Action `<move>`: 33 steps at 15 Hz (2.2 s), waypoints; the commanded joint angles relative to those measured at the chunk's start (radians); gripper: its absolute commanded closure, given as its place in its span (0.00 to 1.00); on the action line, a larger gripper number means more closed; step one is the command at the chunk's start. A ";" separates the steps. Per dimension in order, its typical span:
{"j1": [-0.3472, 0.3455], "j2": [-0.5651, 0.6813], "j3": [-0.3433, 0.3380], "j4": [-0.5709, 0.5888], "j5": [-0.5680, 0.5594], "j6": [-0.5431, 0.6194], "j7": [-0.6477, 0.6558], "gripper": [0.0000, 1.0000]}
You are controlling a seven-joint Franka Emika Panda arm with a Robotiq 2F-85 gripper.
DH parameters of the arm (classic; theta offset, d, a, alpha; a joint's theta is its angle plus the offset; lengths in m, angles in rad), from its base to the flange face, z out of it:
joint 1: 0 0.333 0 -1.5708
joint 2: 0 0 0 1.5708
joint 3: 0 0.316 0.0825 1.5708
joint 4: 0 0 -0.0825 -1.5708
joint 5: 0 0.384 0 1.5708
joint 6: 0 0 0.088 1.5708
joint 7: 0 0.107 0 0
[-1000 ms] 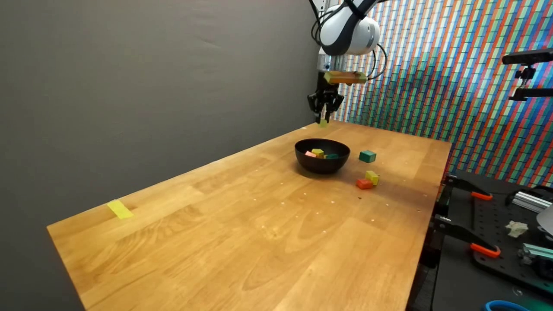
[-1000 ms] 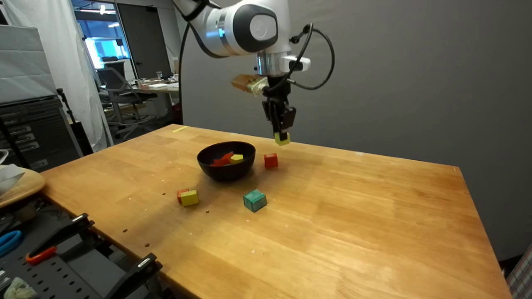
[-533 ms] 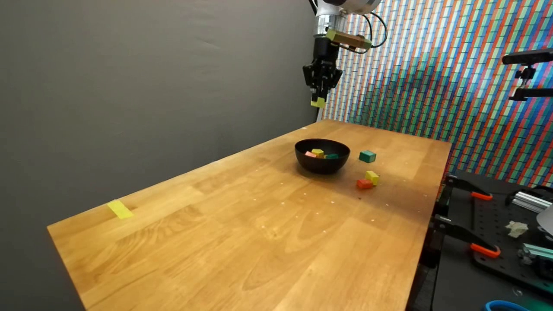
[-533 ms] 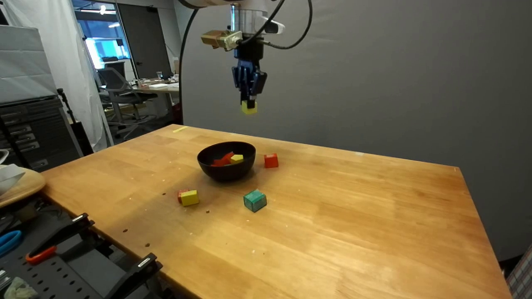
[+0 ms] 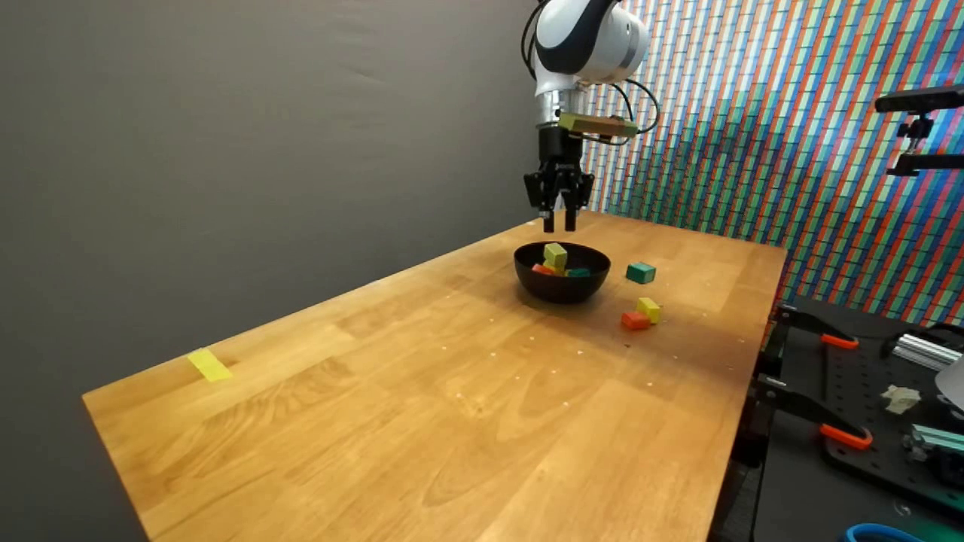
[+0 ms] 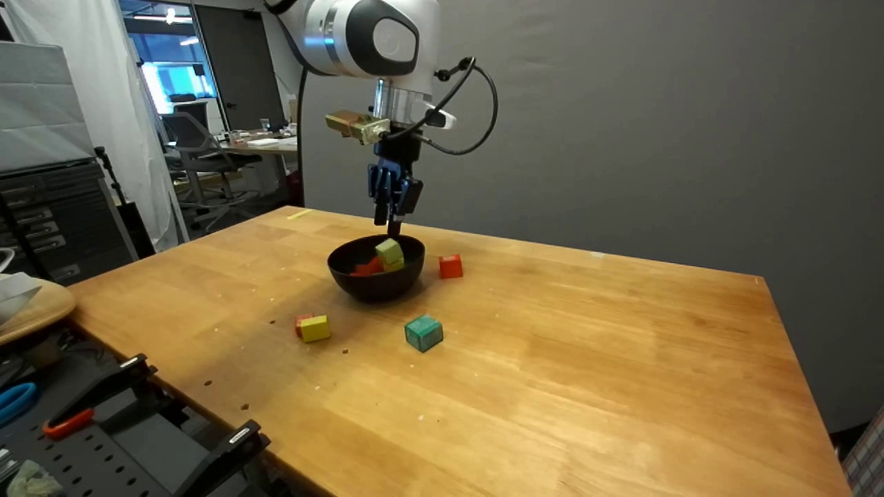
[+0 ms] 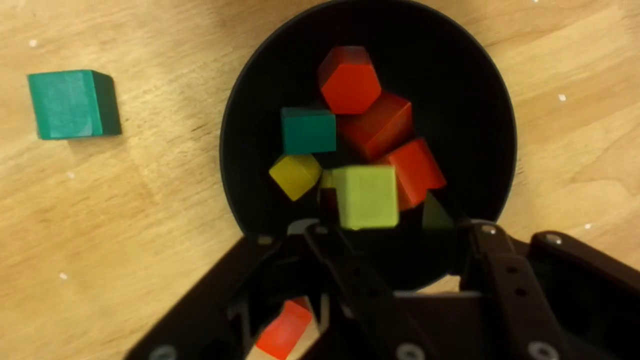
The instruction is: Pick up all the cube boxes on the table and put them inside the bowl
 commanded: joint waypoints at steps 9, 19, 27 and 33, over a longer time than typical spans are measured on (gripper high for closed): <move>-0.035 0.016 -0.038 0.108 -0.005 0.084 -0.032 0.00; -0.023 0.192 -0.045 0.249 0.012 0.081 0.119 0.00; -0.015 0.285 -0.073 0.348 0.027 0.057 0.293 0.00; 0.007 0.285 -0.104 0.322 0.000 0.080 0.348 0.00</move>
